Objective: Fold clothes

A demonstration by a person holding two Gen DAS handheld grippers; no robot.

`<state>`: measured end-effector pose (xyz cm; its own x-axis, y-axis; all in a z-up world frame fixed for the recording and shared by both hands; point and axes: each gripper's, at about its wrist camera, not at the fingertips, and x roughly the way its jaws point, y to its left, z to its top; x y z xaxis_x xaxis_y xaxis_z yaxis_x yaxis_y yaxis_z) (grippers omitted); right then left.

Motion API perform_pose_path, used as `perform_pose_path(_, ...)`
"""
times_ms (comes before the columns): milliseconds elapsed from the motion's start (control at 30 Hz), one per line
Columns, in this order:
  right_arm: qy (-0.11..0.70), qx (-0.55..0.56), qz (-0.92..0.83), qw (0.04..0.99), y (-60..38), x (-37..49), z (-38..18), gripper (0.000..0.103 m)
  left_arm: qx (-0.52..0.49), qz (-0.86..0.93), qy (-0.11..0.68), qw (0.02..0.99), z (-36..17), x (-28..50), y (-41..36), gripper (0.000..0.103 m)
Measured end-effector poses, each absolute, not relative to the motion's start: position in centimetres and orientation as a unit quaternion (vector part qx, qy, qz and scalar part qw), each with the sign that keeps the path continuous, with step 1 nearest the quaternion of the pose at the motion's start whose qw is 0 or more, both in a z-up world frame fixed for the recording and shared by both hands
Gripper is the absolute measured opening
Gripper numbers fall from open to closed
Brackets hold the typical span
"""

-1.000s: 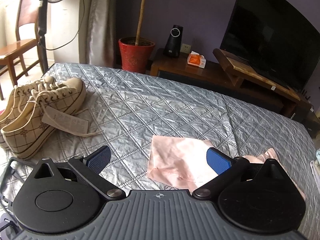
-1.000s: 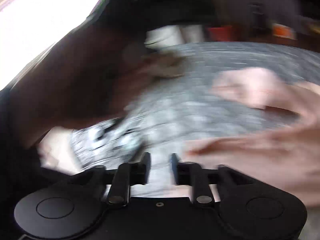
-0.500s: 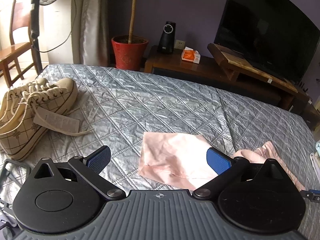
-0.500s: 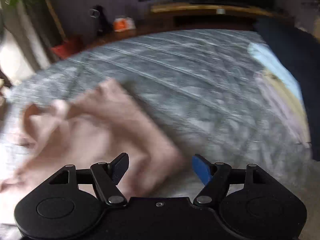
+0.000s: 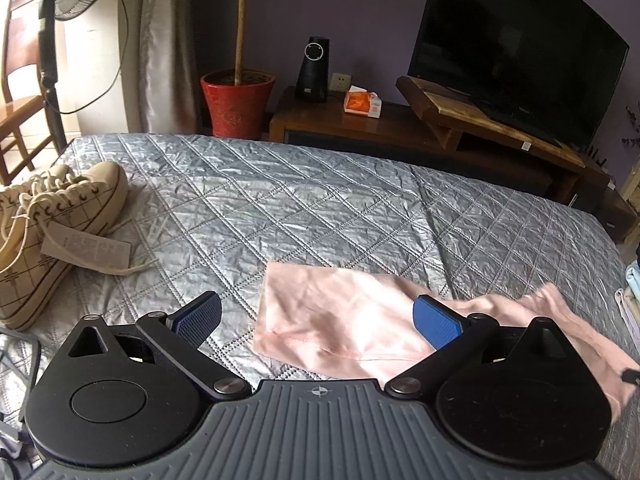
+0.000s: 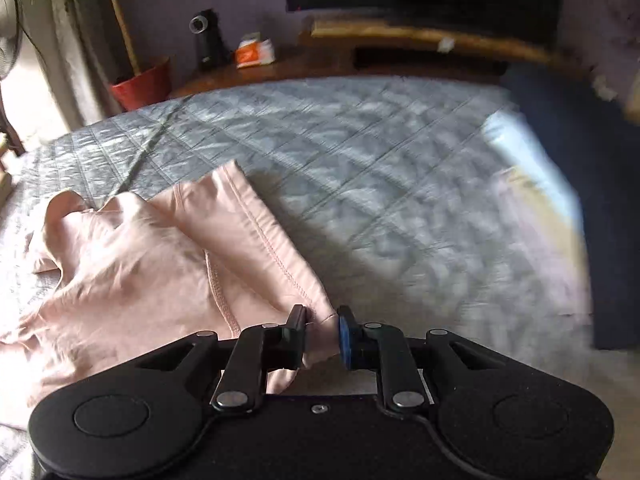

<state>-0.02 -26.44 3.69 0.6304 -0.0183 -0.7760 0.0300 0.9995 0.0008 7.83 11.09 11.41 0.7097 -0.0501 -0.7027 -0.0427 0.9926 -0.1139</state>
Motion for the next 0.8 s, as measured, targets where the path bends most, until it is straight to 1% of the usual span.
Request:
perform_pose_path(33,0.427,-0.024,-0.021,0.904,-25.7,-1.0,3.9,0.016,-0.061,-0.002,0.381,0.922,11.4,7.8,11.0,0.103)
perform_pose_path(67,0.429,-0.055,-0.031,0.901,-24.7,-2.0,3.7,0.020,-0.061,-0.001,0.382,0.922,11.4,7.8,11.0,0.103)
perform_pose_path(100,0.437,-0.079,-0.037,0.895,-24.1,-2.6,3.4,0.026,-0.062,0.000,0.382,0.922,11.4,7.8,11.0,0.103)
perform_pose_path(133,0.452,-0.093,-0.038,0.886,-23.7,-3.2,2.9,0.037,-0.064,0.001,0.382,0.922,11.4,7.8,11.1,0.103)
perform_pose_path(167,0.452,-0.106,-0.043,0.885,-23.3,-4.0,2.8,0.039,-0.064,0.001,0.381,0.922,11.4,7.7,11.2,0.103)
perform_pose_path(233,0.415,-0.129,-0.063,0.898,-22.8,-5.6,3.7,0.041,-0.063,0.004,0.380,0.923,11.5,7.7,11.4,0.103)
perform_pose_path(300,0.374,-0.088,-0.045,0.922,-22.8,-6.3,5.5,0.041,-0.061,0.015,0.380,0.923,11.6,7.7,11.7,0.103)
perform_pose_path(333,0.358,-0.059,-0.023,0.931,-22.7,-6.1,6.3,0.047,-0.060,0.022,0.379,0.923,11.7,7.7,11.9,0.103)
perform_pose_path(367,0.352,-0.046,-0.003,0.935,-22.1,-5.5,6.9,0.055,-0.060,0.031,0.378,0.923,11.7,7.7,12.1,0.103)
perform_pose_path(400,0.352,-0.051,0.014,0.934,-21.2,-4.7,7.2,0.056,-0.060,0.040,0.377,0.923,11.8,7.8,12.3,0.103)
perform_pose_path(500,0.347,-0.076,0.090,0.930,-16.8,-1.5,7.6,0.056,-0.069,0.064,0.377,0.921,12.0,7.8,13.3,0.103)
perform_pose_path(567,0.345,-0.088,0.138,0.924,-13.5,0.5,7.5,0.052,-0.072,0.079,0.375,0.921,12.2,7.9,14.0,0.103)
perform_pose_path(633,0.339,-0.108,0.180,0.917,-9.8,2.1,7.3,0.052,-0.077,0.096,0.371,0.921,12.5,7.9,15.0,0.103)
perform_pose_path(700,0.335,-0.125,0.216,0.908,-6.2,3.9,7.0,0.049,-0.084,0.115,0.365,0.920,12.9,7.8,16.2,0.103)
perform_pose_path(733,0.339,-0.124,0.230,0.904,-4.6,4.9,6.8,0.047,-0.085,0.128,0.362,0.919,13.1,7.8,16.9,0.103)
perform_pose_path(800,0.353,-0.108,0.256,0.893,-2.4,6.7,6.6,0.047,-0.086,0.152,0.359,0.917,13.3,7.8,18.3,0.103)
